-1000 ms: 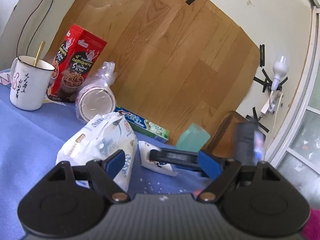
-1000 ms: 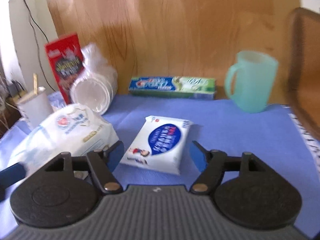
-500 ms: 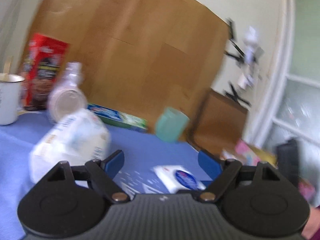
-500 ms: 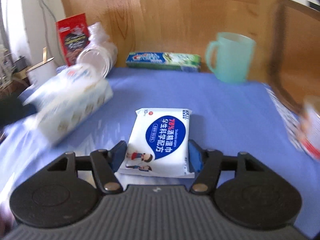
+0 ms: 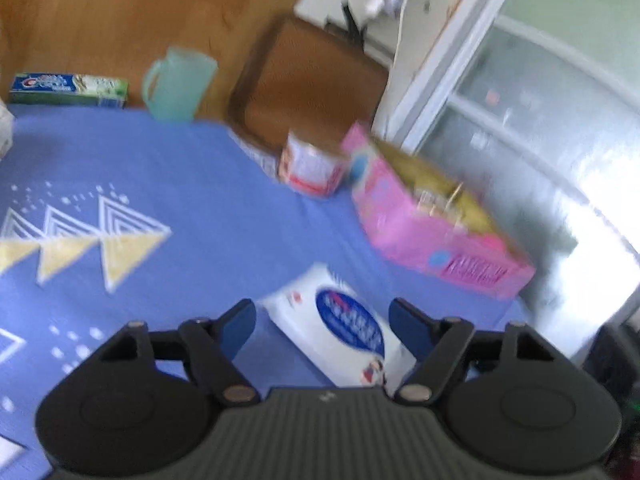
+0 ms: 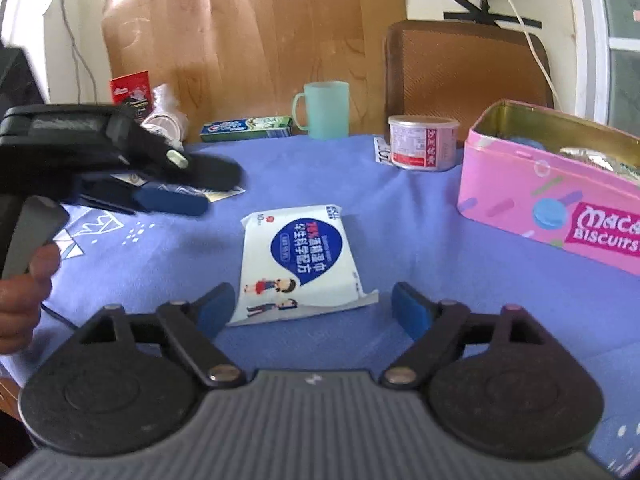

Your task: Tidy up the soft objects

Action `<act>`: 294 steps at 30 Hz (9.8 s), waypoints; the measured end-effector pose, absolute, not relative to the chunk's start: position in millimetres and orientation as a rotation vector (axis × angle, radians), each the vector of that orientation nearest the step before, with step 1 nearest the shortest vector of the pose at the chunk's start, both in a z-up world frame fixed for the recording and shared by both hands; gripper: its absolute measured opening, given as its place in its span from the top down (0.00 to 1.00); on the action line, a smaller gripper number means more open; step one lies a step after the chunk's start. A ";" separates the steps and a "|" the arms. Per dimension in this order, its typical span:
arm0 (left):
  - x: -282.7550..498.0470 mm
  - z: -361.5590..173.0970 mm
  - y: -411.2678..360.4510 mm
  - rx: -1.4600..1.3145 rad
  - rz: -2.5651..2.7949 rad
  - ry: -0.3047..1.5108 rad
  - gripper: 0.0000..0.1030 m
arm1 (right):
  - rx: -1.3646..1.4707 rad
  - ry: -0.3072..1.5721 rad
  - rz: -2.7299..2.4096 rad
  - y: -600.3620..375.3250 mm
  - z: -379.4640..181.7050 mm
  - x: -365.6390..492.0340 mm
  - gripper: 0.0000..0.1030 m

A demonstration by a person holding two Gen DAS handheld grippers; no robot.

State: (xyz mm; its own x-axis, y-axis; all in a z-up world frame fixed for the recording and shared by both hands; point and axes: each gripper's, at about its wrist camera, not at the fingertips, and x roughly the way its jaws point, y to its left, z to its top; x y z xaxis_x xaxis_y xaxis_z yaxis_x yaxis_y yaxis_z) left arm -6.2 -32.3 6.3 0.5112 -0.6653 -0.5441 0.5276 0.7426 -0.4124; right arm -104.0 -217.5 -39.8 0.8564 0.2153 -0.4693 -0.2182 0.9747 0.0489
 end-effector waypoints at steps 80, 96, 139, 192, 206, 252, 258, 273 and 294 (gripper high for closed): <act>-82.3 41.0 -177.9 0.290 -0.409 0.624 0.00 | 0.554 0.235 -0.101 -341.6 5.8 -170.4 0.31; -89.0 44.6 -173.2 0.299 -0.409 0.629 0.00 | 0.558 0.228 -0.113 -343.3 5.6 -176.7 0.31; -106.4 50.4 -174.3 0.314 -0.452 0.566 0.00 | 0.575 0.201 -0.137 -355.2 2.6 -188.3 0.30; -99.0 32.6 -188.0 0.325 -0.506 0.652 0.00 | 0.530 0.219 -0.205 -362.0 -4.6 -190.0 0.30; -98.2 33.7 -184.7 0.315 -0.496 0.645 0.00 | 0.516 0.224 -0.194 -362.0 -7.5 -189.0 0.30; -86.7 29.8 -178.5 0.306 -0.429 0.673 0.00 | 0.490 0.196 -0.163 -362.3 -8.3 -187.2 0.30; -85.1 28.5 -178.6 0.304 -0.425 0.684 0.00 | 0.488 0.200 -0.156 -362.6 -7.9 -186.4 0.30; -84.2 20.9 -179.0 0.324 -0.412 0.717 0.00 | 0.488 0.204 -0.143 -361.7 -10.1 -184.3 0.30; -85.9 20.2 -182.0 0.352 -0.412 0.725 0.00 | 0.490 0.190 -0.132 -362.3 -7.9 -185.1 0.30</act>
